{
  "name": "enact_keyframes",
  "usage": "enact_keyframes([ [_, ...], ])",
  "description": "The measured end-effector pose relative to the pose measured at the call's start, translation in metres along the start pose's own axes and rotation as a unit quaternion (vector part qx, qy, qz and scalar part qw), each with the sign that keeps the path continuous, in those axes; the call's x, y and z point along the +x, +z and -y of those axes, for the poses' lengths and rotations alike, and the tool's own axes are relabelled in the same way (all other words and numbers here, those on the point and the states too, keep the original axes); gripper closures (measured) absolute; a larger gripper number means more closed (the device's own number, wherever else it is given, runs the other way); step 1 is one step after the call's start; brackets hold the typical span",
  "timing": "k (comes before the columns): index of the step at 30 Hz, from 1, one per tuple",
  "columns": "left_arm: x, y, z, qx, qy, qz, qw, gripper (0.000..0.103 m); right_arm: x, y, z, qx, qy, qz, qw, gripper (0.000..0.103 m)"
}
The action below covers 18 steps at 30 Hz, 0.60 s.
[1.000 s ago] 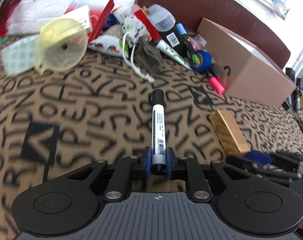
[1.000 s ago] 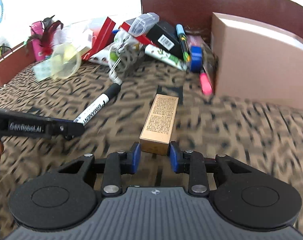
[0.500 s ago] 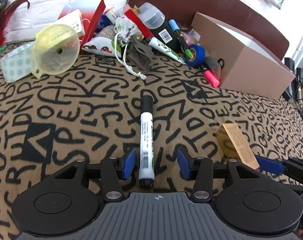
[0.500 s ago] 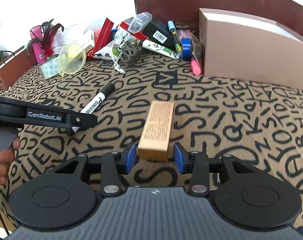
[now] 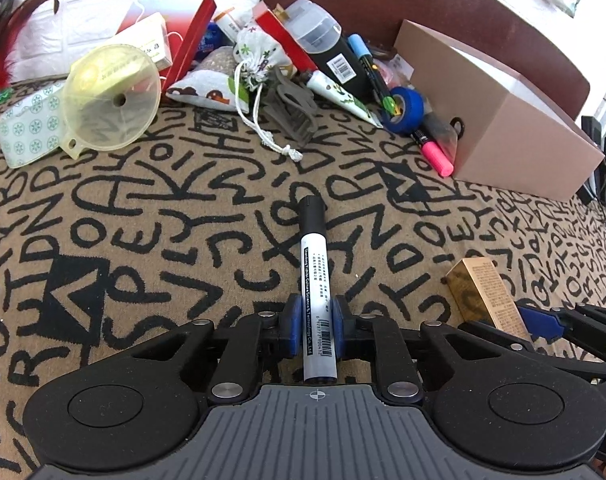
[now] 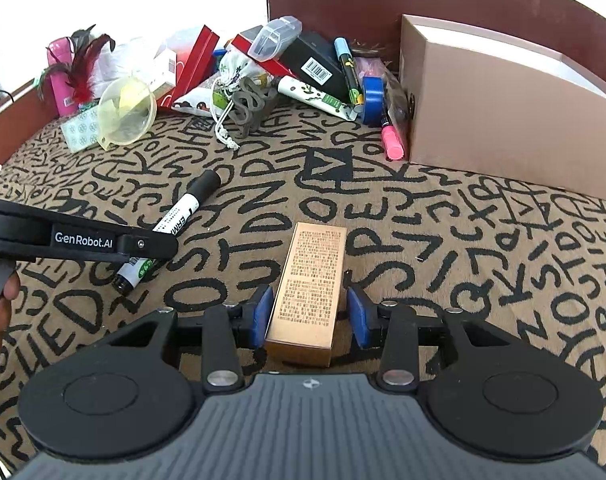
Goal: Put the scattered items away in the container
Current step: 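Lift the white marker and gold box off the table with both tools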
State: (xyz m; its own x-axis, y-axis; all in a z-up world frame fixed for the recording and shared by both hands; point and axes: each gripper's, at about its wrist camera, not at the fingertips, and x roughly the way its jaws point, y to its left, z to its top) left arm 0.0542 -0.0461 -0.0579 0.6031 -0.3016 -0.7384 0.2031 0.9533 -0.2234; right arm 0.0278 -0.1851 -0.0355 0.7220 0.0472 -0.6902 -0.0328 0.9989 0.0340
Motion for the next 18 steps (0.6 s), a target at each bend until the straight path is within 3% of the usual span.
enact_keyframes([
  [4, 0.0005, 0.0004, 0.0008, -0.003, 0.001, 0.001, 1.0000, 0.087, 0.0026, 0.0004, -0.0006, -0.003, -0.001, -0.002, 1.000, 0.058],
  [5, 0.0010, 0.0006, 0.0007, -0.005, 0.001, 0.002, 1.0000, 0.082, 0.0032, 0.0007, -0.0006, -0.004, -0.001, -0.003, 1.000, 0.058],
  [10, 0.0020, 0.0015, -0.0004, -0.001, -0.003, 0.004, 1.0000, 0.087, 0.0056, 0.0021, -0.0018, -0.006, -0.005, -0.004, 1.000, 0.058],
  [18, 0.0011, -0.0006, 0.0007, 0.001, -0.001, 0.009, 1.0000, 0.083, 0.0059, 0.0011, -0.0037, -0.011, -0.003, -0.003, 1.000, 0.062],
])
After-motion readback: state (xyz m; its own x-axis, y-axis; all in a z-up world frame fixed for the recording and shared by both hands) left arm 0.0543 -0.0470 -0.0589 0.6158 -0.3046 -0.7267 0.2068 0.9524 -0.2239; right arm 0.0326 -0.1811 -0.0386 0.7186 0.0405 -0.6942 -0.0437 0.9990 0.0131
